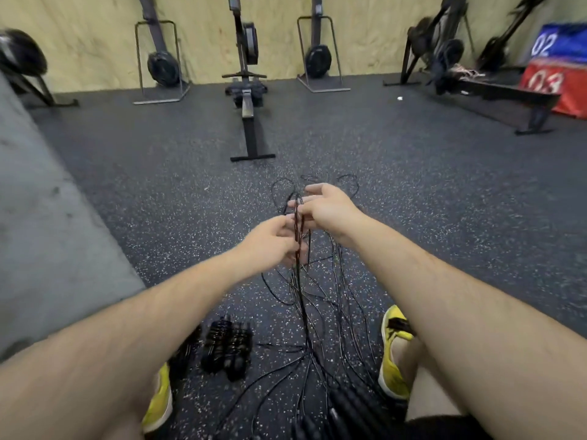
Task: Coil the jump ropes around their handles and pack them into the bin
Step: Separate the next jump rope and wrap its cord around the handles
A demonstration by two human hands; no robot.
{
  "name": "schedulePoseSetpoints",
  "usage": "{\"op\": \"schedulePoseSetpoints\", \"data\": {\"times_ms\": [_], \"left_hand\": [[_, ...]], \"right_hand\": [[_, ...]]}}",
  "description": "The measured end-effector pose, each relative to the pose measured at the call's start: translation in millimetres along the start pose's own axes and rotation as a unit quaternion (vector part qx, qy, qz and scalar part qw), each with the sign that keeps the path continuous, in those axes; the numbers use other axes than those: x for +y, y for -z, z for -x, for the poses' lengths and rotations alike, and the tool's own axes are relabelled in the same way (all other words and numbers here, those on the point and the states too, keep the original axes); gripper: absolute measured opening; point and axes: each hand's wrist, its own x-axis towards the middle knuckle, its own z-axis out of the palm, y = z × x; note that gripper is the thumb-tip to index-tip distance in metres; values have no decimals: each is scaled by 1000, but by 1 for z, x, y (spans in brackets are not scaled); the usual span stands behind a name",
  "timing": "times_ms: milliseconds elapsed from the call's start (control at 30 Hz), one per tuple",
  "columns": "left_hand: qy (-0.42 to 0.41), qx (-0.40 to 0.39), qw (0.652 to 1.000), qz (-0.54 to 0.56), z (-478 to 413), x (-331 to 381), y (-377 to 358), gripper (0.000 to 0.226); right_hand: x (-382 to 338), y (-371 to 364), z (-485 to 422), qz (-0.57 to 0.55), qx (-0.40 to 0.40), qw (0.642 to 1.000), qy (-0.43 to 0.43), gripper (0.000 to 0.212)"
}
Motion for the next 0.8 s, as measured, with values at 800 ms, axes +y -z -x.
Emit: {"op": "schedulePoseSetpoints", "data": {"times_ms": [800], "left_hand": [[17, 102, 976, 191, -48, 12, 25, 19]], "right_hand": [[3, -13, -4, 145, -8, 986, 84, 46]]}}
